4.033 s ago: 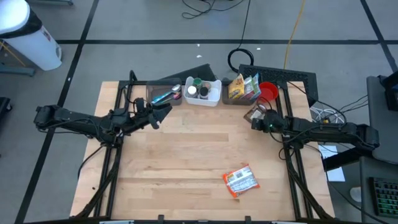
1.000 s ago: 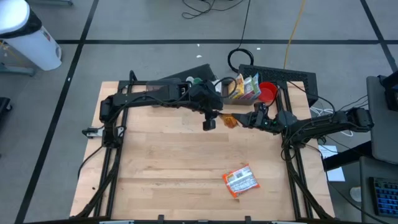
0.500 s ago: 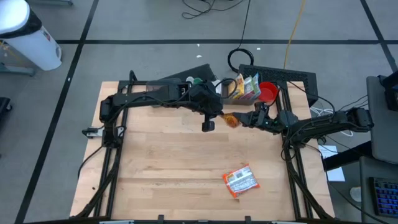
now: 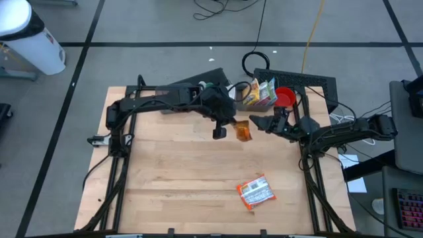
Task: Pick & Place Food Item
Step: Put the orange seasoning pack into the white bin
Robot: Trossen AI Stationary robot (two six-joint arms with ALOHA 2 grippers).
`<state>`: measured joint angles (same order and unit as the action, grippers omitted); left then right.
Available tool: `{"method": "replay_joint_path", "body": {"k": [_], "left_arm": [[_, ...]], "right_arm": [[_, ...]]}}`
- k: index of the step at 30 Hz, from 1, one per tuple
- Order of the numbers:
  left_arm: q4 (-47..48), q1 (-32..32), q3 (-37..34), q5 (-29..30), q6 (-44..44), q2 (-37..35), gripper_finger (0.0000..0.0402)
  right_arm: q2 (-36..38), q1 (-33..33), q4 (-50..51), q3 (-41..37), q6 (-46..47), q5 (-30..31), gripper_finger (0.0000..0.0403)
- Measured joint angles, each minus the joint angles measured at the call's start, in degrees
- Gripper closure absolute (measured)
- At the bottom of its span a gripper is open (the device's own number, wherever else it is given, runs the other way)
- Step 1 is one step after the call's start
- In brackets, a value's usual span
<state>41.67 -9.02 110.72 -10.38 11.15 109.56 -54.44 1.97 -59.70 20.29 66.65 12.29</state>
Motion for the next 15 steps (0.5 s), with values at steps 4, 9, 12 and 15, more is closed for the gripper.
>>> {"method": "replay_joint_path", "body": {"k": [4, 9, 12, 15], "left_arm": [[2.2, -0.5, 0.0, -0.1, 0.8, 0.0, 0.04], [8.3, -2.6, 2.8, 0.0, 2.1, 0.1, 0.04], [9.8, -4.1, 5.1, 0.3, 2.0, 0.0, 0.04], [11.1, -5.6, 7.7, -2.2, 0.8, 0.1, 0.0401]], "right_arm": [[0.0, 1.1, -3.5, 0.0, -1.5, -0.3, 0.0283], [0.0, 2.5, -5.4, 0.0, -2.0, -0.4, 0.0228], [0.0, 3.0, -5.1, 0.0, -3.5, -0.6, 0.0208], [0.0, 3.7, -2.5, 0.0, -8.0, -4.1, 0.0201]]}}
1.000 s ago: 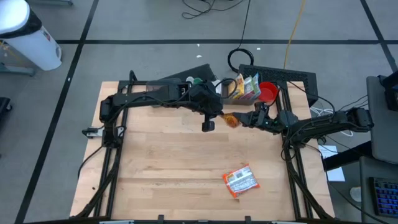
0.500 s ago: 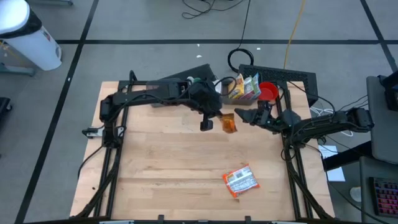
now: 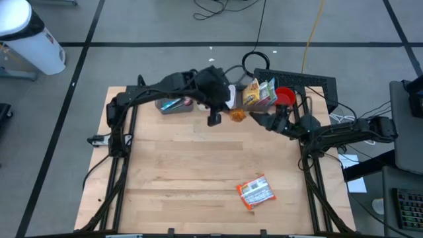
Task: Pick & Place Food Item
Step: Put the orange seasoning pack into the white bin
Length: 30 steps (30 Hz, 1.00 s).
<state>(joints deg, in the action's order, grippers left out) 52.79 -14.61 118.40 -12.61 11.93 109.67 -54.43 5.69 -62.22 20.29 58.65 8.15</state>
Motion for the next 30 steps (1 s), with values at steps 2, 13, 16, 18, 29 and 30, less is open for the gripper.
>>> {"method": "replay_joint_path", "body": {"k": [2, 13, 16, 18, 29, 30], "left_arm": [[-0.1, -0.8, 1.2, -3.3, -0.4, -0.1, 0.0401], [9.7, -1.8, 3.1, -9.9, -1.9, -0.1, 0.0401], [12.7, -1.0, 3.1, -10.4, -1.5, -0.1, 0.0401], [13.4, -0.3, 3.1, -10.5, -1.6, -0.1, 0.0401], [12.9, 2.9, 3.1, -10.1, -3.6, -0.1, 0.0401], [12.9, 2.9, 3.1, -10.1, -4.2, -0.1, 0.0401]], "right_arm": [[0.0, 0.7, 3.2, 0.4, -1.9, -3.2, 0.0201], [-0.1, 5.9, 52.4, 28.5, -28.5, -20.3, 0.0215], [-1.1, 6.7, 66.8, 38.6, -39.0, -20.6, 0.0215], [-2.7, 7.0, 75.8, 45.0, -44.7, -20.6, 0.0215], [-18.3, 7.1, 94.9, 63.6, -58.7, -23.2, 0.0215], [-19.2, 7.1, 94.6, 63.7, -58.7, -24.5, 0.0214]]}}
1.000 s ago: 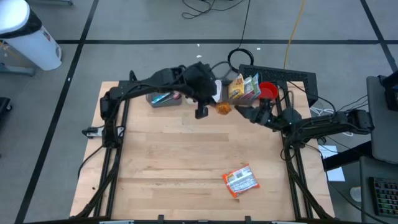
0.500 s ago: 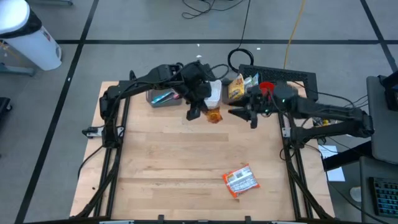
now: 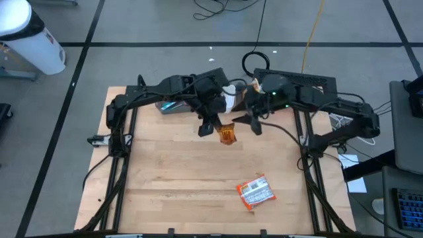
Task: Pick & Place Food Item
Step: Put the orange seasoning pack into the white bin
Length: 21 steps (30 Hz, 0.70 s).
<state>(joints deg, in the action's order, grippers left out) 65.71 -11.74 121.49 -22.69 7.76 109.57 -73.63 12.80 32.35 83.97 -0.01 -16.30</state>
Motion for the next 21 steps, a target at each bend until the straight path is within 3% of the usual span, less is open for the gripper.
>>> {"method": "replay_joint_path", "body": {"k": [5, 21], "left_arm": [[0.0, 0.0, 0.0, 0.1, -1.4, 0.0, 0.0401], [-0.1, -0.1, 0.0, 0.1, -0.3, 0.0, 0.0401]], "right_arm": [[-3.2, -0.6, -0.7, 0.0, 0.8, -2.7, 0.0214], [-6.1, -0.9, 1.4, 0.1, 0.7, -3.3, 0.024]]}}
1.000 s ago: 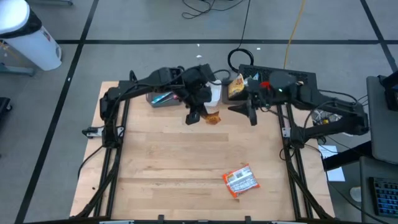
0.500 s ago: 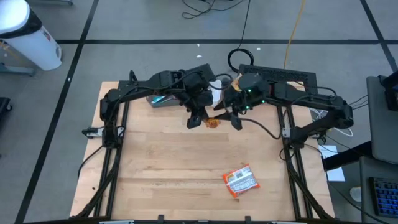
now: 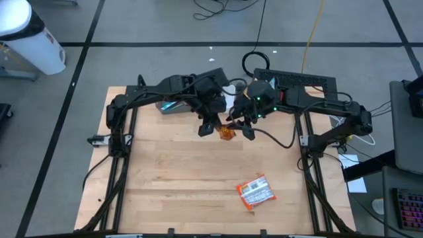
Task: Pick & Place Food Item
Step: Put the orange seasoning pack into the white bin
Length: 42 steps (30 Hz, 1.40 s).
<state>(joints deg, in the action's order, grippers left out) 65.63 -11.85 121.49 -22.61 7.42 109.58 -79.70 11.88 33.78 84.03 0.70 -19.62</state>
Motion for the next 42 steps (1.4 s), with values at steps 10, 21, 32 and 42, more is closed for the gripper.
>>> {"method": "replay_joint_path", "body": {"k": [10, 21, 32, 42], "left_arm": [[-3.7, -0.9, 0.0, -2.9, -0.1, 0.0, 0.0401], [-3.8, -0.9, 0.0, -3.0, 0.0, 0.0, 0.04], [-4.0, -1.4, 0.0, -1.6, -0.3, 0.0, 0.039], [-3.9, -4.9, 0.0, -1.6, -1.6, -0.2, 0.0281]], "right_arm": [[0.1, 0.0, 0.2, 0.0, -0.7, 0.1, 0.0266], [0.1, 0.0, 2.5, 0.0, -1.3, 1.6, 0.0343], [0.5, 0.2, -0.1, -0.1, -0.7, 3.3, 0.0402], [0.5, 1.5, -0.8, -0.1, -0.3, 3.9, 0.0402]]}}
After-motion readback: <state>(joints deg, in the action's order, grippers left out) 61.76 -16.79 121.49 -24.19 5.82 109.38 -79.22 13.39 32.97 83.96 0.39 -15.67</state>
